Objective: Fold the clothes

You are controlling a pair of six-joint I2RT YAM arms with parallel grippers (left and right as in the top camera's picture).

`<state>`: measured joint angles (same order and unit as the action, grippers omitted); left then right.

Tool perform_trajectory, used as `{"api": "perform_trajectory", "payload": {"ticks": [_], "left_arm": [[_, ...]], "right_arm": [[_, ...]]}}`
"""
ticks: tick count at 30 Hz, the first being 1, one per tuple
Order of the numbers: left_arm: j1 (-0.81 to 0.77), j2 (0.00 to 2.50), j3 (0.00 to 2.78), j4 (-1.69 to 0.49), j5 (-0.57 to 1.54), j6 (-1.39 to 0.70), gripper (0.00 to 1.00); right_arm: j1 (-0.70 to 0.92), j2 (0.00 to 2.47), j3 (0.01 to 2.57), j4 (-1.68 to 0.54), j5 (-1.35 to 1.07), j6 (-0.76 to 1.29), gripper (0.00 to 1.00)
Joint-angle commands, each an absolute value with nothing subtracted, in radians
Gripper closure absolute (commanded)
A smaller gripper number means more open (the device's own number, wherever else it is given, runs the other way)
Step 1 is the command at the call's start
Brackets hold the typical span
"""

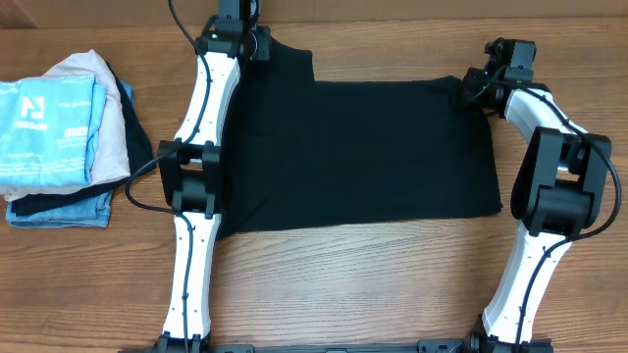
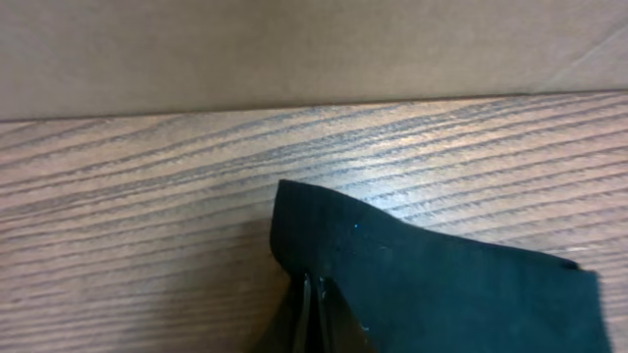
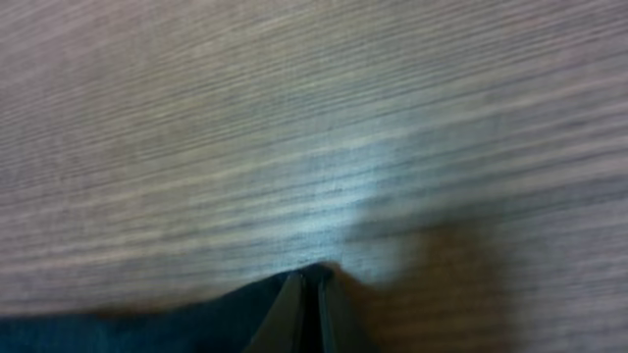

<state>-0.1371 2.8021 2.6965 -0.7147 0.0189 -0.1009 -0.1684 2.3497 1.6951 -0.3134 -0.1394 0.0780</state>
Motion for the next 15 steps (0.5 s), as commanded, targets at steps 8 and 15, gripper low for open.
{"api": "perform_trajectory", "payload": {"ticks": [8, 15], "left_arm": [[-0.138, 2.812, 3.005, -1.223, 0.054, -0.100, 0.96], [-0.138, 2.804, 3.143, -1.501, 0.094, -0.101, 0.96]], "right_arm": [[-0.192, 2.170, 1.724, -0.496, -0.163, 0.051, 0.96], [-0.229, 2.078, 1.724, -0.653, -0.235, 0.021, 0.96]]}}
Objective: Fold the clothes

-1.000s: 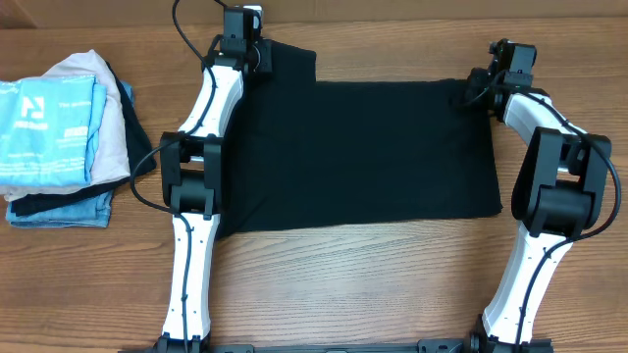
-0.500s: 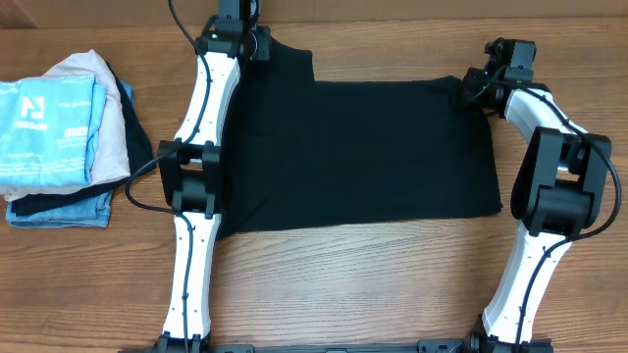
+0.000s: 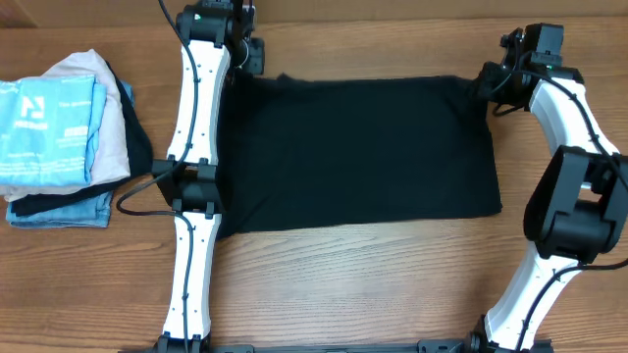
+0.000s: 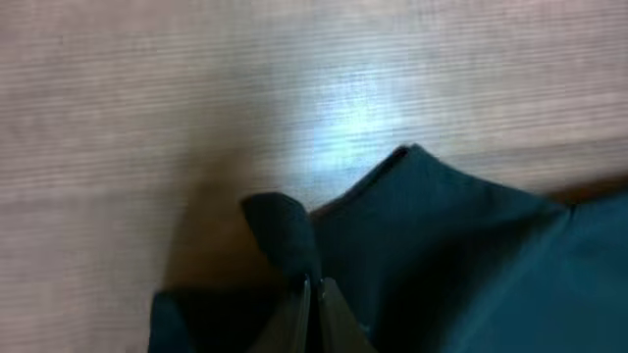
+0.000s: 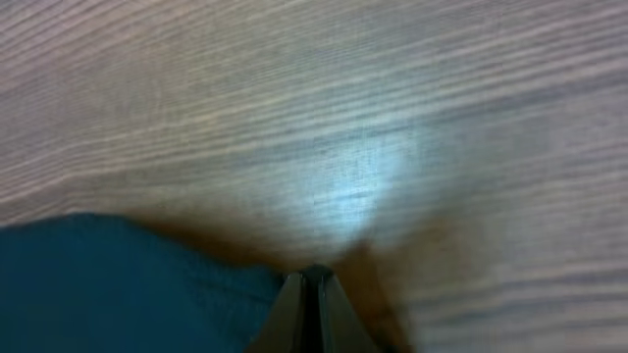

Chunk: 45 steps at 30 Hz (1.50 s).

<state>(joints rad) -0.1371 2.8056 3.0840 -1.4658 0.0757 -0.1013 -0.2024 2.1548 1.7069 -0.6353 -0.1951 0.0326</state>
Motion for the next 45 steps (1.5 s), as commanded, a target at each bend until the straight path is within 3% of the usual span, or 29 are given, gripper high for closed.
{"api": "perform_trajectory", "payload": {"ticks": [1, 9, 17, 25, 30, 37, 45], "left_arm": [[-0.138, 2.793, 3.143, -1.528, 0.094, -0.102, 0.96], [-0.138, 2.732, 3.143, -1.690, 0.094, -0.191, 0.96], [-0.150, 2.590, 3.121, -1.690, 0.184, -0.225, 0.96], [-0.184, 2.356, 2.551, -1.690, 0.130, -0.233, 0.96], [-0.184, 2.225, 2.368, -1.690, 0.078, -0.237, 0.96], [-0.184, 2.216, 2.042, -1.689, 0.074, -0.236, 0.96], [-0.177, 2.216, 1.856, -1.641, -0.026, -0.268, 0.96]], "right_arm": [[-0.244, 2.064, 1.724, -0.678, -0.289, 0.021, 0.96], [-0.276, 2.042, 1.724, -0.810, -0.346, -0.018, 0.96], [-0.285, 1.984, 1.725, -0.924, -0.331, -0.031, 0.96], [-0.323, 1.936, 1.725, -1.053, -0.327, -0.031, 0.96], [-0.329, 1.926, 1.725, -1.185, -0.324, -0.031, 0.96], [-0.329, 1.926, 1.724, -1.351, -0.222, -0.007, 0.96], [-0.329, 1.926, 1.715, -1.425, -0.053, 0.110, 0.96]]}}
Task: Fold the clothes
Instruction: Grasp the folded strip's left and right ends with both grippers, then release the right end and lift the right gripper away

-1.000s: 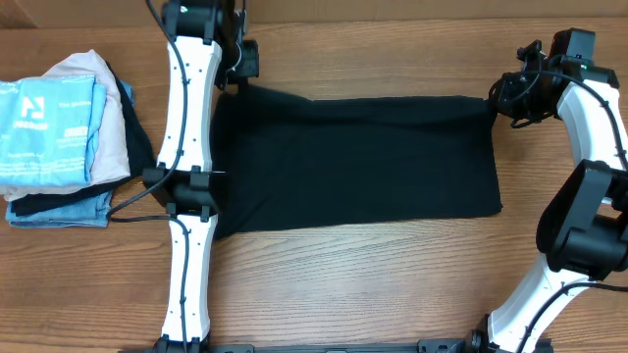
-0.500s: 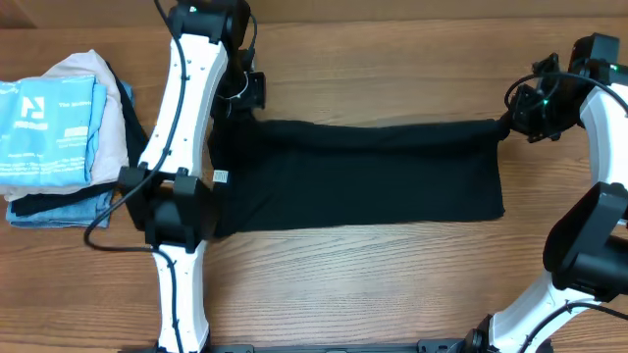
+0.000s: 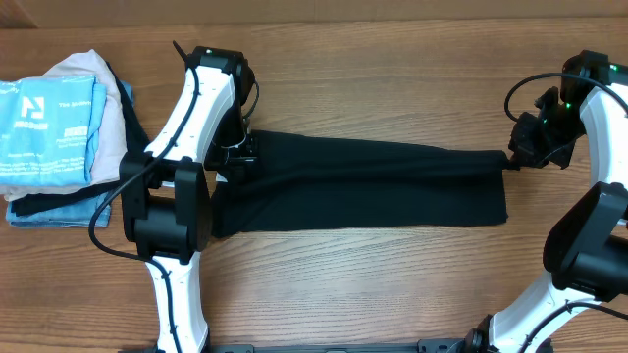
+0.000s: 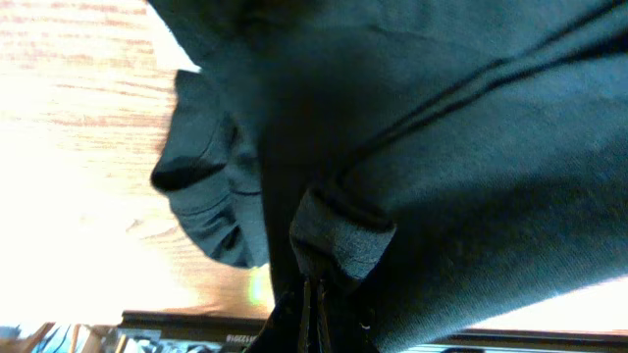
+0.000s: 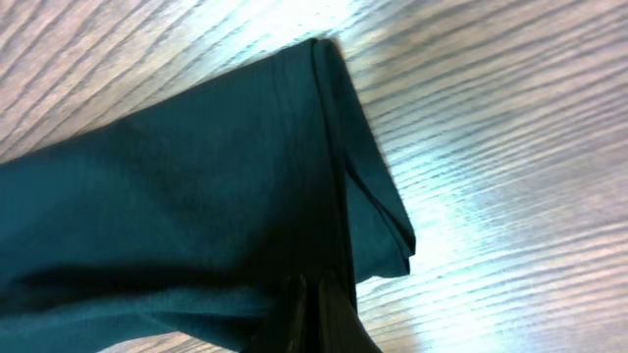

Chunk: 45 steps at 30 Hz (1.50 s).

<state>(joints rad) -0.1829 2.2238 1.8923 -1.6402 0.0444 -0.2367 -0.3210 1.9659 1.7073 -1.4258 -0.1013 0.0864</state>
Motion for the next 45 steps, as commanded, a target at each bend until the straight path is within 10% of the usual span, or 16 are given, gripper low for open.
{"api": "perform_trajectory", "payload": {"ticks": [1, 19, 21, 23, 33, 35, 37, 38, 45], "left_arm": [[-0.176, 2.216, 1.848, -1.640, -0.052, -0.287, 0.96], [-0.176, 2.216, 1.652, -1.489, -0.052, -0.303, 0.96], [-0.176, 2.216, 1.652, -1.505, -0.051, -0.293, 0.96], [-0.175, 2.216, 1.652, -1.524, -0.041, -0.291, 0.94], [-0.175, 2.211, 1.997, -1.691, 0.019, -0.258, 0.00], [-0.176, 2.210, 2.019, -1.684, 0.038, -0.258, 0.00], [-0.178, 2.210, 2.012, -1.658, 0.108, -0.232, 0.75], [-0.178, 2.210, 2.011, -1.657, 0.113, -0.232, 0.96], [-0.184, 2.210, 2.005, -1.592, 0.159, -0.232, 0.96]], "right_arm": [[-0.329, 1.926, 1.701, -1.425, -0.053, 0.110, 0.96], [-0.329, 1.927, 1.410, -1.277, -0.046, 0.215, 0.96], [-0.329, 1.927, 1.411, -1.287, -0.045, 0.214, 0.51], [-0.329, 1.926, 1.448, -1.302, -0.046, 0.214, 0.41], [-0.316, 1.926, 1.725, -1.456, -0.264, 0.072, 0.27], [-0.305, 1.926, 1.720, -1.454, -0.264, 0.051, 0.41], [-0.279, 1.926, 1.720, -1.457, -0.264, 0.051, 0.92], [-0.266, 1.926, 1.718, -1.457, -0.264, 0.051, 0.96], [-0.192, 1.926, 1.448, -1.325, -0.233, 0.072, 0.96]]}}
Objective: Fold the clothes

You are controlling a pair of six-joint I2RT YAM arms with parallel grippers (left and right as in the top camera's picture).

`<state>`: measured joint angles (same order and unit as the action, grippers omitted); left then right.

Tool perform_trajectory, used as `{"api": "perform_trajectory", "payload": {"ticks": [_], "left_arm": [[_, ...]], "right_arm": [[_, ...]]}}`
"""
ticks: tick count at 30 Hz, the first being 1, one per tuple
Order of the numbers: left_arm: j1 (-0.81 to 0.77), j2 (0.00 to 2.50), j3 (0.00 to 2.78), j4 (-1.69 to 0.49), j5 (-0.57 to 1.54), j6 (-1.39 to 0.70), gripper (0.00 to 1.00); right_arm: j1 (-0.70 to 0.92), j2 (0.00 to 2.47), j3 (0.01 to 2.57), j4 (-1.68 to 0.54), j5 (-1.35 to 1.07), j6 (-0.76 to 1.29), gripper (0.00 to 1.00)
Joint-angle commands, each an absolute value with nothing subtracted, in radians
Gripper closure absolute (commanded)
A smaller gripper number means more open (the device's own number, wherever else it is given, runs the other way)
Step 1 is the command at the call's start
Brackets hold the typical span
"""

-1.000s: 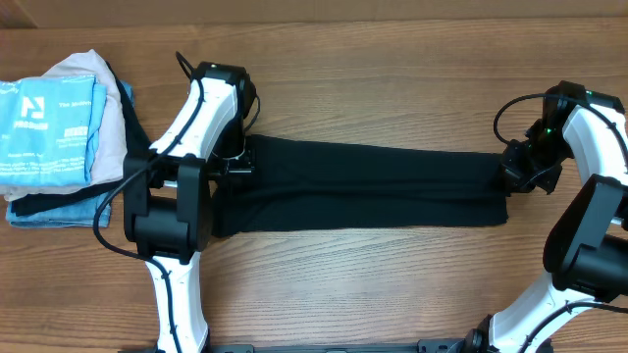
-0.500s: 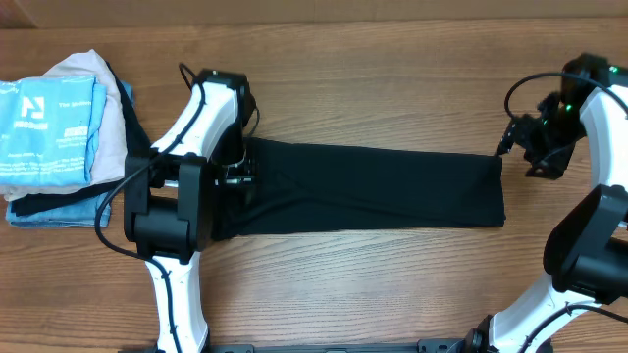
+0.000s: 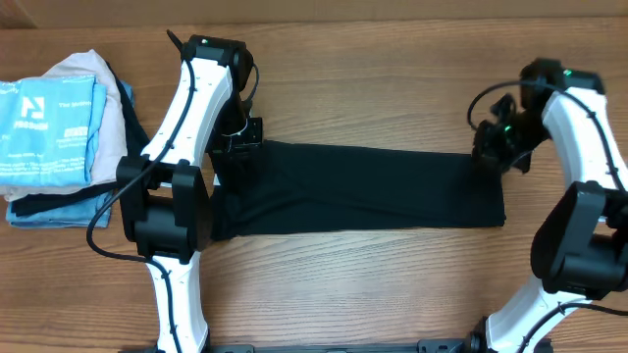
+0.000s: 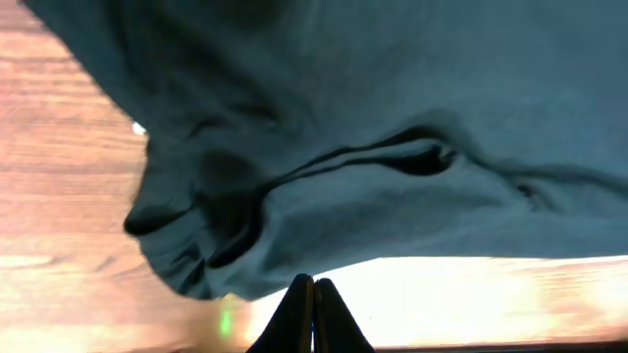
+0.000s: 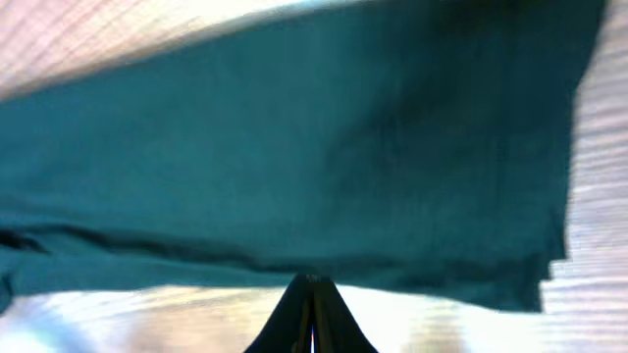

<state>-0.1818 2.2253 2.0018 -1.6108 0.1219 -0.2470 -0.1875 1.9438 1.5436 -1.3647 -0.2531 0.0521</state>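
Note:
A black garment (image 3: 358, 191) lies as a long band across the middle of the table, doubled over. My left gripper (image 3: 238, 137) is at its far left corner and my right gripper (image 3: 494, 152) at its far right corner. In the left wrist view the gripper (image 4: 312, 281) is shut, tips at the edge of the rumpled cloth (image 4: 392, 118). The right wrist view shows the same: the gripper (image 5: 312, 281) is shut at the edge of the smooth cloth (image 5: 294, 147). How much cloth lies between the jaws is hidden.
A pile of folded clothes (image 3: 59, 137) sits at the table's left edge, a light blue piece (image 3: 44, 118) on top. Both arm bases stand at the near edge. Bare wooden table (image 3: 392, 284) shows in front of the garment.
The band of cloth is now lower and flatter on the table. My right gripper has moved left and inward at the cloth's right corner. My left gripper stays near the left corner.
The garment first lay spread flat, with both grippers shut on its far corners. Then the far corners were raised. Later the far edge was held nearer me, the cloth a narrow band. Now the band rests doubled on the table, both grippers at its far corners.

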Motion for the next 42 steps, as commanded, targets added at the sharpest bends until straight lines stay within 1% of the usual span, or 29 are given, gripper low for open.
{"api": "perform_trajectory", "payload": {"ticks": [1, 4, 7, 9, 11, 16, 17, 18, 19, 21, 26, 29, 31, 32, 33, 34, 35, 36, 37, 42], "left_arm": [[-0.190, 2.210, 2.005, -1.588, 0.162, -0.231, 0.96], [-0.210, 2.210, 2.003, -1.570, 0.162, -0.231, 0.96], [-0.230, 2.210, 1.965, -1.510, 0.186, -0.232, 0.96], [-0.239, 2.210, 1.926, -1.473, 0.201, -0.232, 0.96], [-0.250, 2.210, 1.886, -1.443, 0.204, -0.231, 0.96], [-0.281, 2.210, 1.895, -1.416, 0.209, -0.217, 0.96], [-0.287, 2.210, 1.891, -1.412, 0.207, -0.217, 0.90], [-0.296, 2.211, 1.891, -1.389, 0.207, -0.216, 0.73], [-0.307, 2.211, 1.891, -1.368, 0.207, -0.215, 0.60], [-0.326, 2.212, 1.891, -1.337, 0.147, -0.178, 0.51], [-0.331, 2.221, 1.887, -1.318, 0.123, -0.056, 0.52], [-0.331, 2.221, 1.885, -1.312, 0.124, 0.067, 0.51], [-0.331, 2.221, 1.885, -1.325, 0.124, 0.185, 0.45], [-0.331, 2.221, 1.885, -1.351, 0.125, 0.303, 0.41], [-0.327, 2.221, 1.885, -1.357, 0.138, 0.364, 0.41], [-0.325, 2.221, 1.885, -1.365, 0.190, 0.484, 0.39], [-0.325, 2.222, 1.885, -1.367, 0.220, 0.574, 0.31], [-0.325, 2.222, 1.884, -1.366, 0.229, 0.621, 0.28], [-0.327, 2.223, 1.884, -1.363, 0.230, 0.641, 0.27], [-0.328, 2.224, 1.814, -1.346, 0.228, 0.734, 0.34]], "right_arm": [[-0.192, 1.926, 1.408, -1.297, -0.233, 0.086, 0.96], [-0.192, 1.926, 1.324, -1.222, -0.203, 0.144, 0.96], [-0.192, 1.926, 1.277, -1.185, -0.105, 0.239, 0.96], [-0.192, 1.926, 1.260, -1.155, -0.071, 0.267, 0.96], [-0.192, 1.926, 1.256, -1.124, -0.072, 0.266, 0.96], [-0.191, 1.926, 1.256, -1.105, -0.072, 0.266, 0.96], [-0.191, 1.926, 1.256, -1.102, -0.072, 0.266, 0.96], [-0.191, 1.926, 1.256, -1.096, -0.072, 0.266, 0.96], [-0.191, 1.926, 1.256, -1.088, -0.076, 0.266, 0.96], [-0.191, 1.926, 1.256, -1.079, -0.084, 0.266, 0.96], [-0.192, 1.926, 1.256, -1.070, -0.083, 0.266, 0.95], [-0.191, 1.926, 1.256, -1.067, -0.084, 0.266, 0.94], [-0.191, 1.926, 1.256, -1.067, -0.083, 0.266, 0.94], [-0.192, 1.926, 1.256, -1.067, -0.083, 0.266, 0.94], [-0.191, 1.926, 1.256, -1.067, -0.083, 0.266, 0.92], [-0.191, 1.926, 1.256, -1.067, -0.084, 0.266, 0.92], [-0.191, 1.926, 1.256, -1.067, -0.083, 0.266, 0.92], [-0.191, 1.926, 1.256, -1.067, -0.083, 0.266, 0.91], [-0.192, 1.926, 1.256, -1.067, -0.083, 0.266, 0.91], [-0.192, 1.926, 1.256, -1.063, -0.083, 0.266, 0.91]]}}
